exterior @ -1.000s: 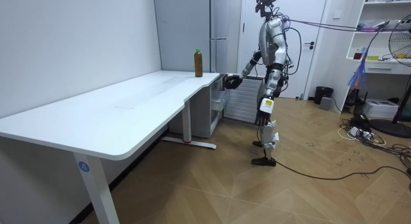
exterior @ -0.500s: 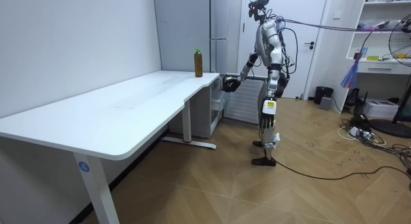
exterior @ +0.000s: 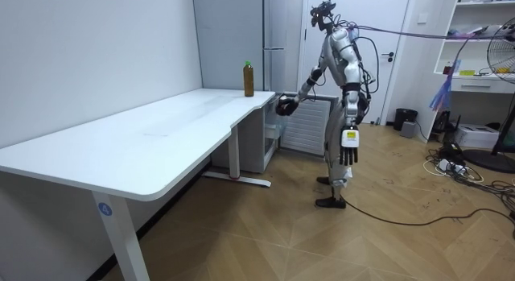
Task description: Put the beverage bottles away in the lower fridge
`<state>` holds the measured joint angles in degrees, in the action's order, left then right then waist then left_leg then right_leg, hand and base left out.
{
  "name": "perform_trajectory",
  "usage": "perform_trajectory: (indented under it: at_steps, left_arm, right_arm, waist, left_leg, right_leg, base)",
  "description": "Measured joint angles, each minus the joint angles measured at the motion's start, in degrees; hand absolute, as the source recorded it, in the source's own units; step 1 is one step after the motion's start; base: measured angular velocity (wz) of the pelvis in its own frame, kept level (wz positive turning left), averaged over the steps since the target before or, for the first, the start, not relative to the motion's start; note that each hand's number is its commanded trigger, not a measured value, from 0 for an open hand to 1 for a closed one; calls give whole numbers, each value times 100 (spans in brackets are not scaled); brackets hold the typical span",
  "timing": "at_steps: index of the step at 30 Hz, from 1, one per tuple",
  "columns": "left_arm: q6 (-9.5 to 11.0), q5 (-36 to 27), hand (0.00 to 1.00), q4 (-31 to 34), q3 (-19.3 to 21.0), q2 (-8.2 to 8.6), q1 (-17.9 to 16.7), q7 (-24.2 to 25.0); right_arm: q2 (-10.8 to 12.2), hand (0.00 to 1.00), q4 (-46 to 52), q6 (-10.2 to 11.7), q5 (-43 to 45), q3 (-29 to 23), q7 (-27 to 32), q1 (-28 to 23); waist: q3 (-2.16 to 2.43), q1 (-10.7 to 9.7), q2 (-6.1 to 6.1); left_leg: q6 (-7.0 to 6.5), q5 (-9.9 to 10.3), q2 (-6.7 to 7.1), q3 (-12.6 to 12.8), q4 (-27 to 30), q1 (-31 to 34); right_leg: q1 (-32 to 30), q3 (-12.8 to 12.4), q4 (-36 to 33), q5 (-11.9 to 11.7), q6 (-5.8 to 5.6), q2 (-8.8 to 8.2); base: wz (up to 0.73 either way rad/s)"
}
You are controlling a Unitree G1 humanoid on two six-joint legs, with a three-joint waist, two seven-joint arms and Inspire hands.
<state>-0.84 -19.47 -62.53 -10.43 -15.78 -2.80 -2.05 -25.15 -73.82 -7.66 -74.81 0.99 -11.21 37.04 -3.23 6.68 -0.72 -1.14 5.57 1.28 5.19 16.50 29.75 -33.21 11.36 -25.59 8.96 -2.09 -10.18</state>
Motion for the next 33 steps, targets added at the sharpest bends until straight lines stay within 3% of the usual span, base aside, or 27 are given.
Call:
perform_trajectory:
  at_steps: [3, 8, 11, 13, 24, 33]
  left_arm:
    - [1, 8, 0, 59, -55, -41, 1, -7]
    - [-10, -3, 0, 61, -197, -126, -7, -99]
    - [-18, -3, 0, 53, -296, -131, -30, -165]
    - [-44, -3, 0, 54, -302, -131, -39, -211]
    - [-174, 0, 0, 48, -304, -144, -41, -275]
    - [-170, -18, 0, 49, -311, -156, -33, -333]
  right_arm:
    - [-28, 100, 4, 8, -204, 8, 29, 129]
    - [-78, 100, 6, 3, -264, 88, 300, 209]
    - [-112, 100, 7, 6, -392, 117, 412, 306]
    - [-119, 3, 7, 5, -428, 116, 451, 371]
    - [-183, 0, 35, 3, -617, 113, 706, 409]
    - [-504, 0, 34, 65, -613, 210, 736, 463]
  waist:
    - [-2, 11, 10]
    - [-6, 111, 140]
    - [-5, 123, 141]
    - [-4, 141, 138]
    - [2, 163, 126]
    - [2, 161, 126]
  left_leg:
    - [0, 0, -1, -46, 85, 69]
    - [-5, -13, 4, -37, 169, 268]
    - [-7, -14, 15, -49, 240, 412]
    - [-11, -17, 17, -44, 276, 476]
    - [-23, -23, 18, -52, 375, 501]
    - [-22, -23, -7, -47, 414, 502]
  right_leg:
    - [-9, 14, -12, 0, 3, 7]
    - [-223, 20, -130, -8, 24, -28]
    - [-354, 46, -212, -9, 29, -60]
    - [-408, 46, -228, -8, 31, -69]
    - [-380, 104, -291, -9, 36, -100]
    - [-362, 119, -292, -25, 60, -84]
  base:
    - [6]
    - [2]
    - [7]
    - [0]
    - [2]
    - [0]
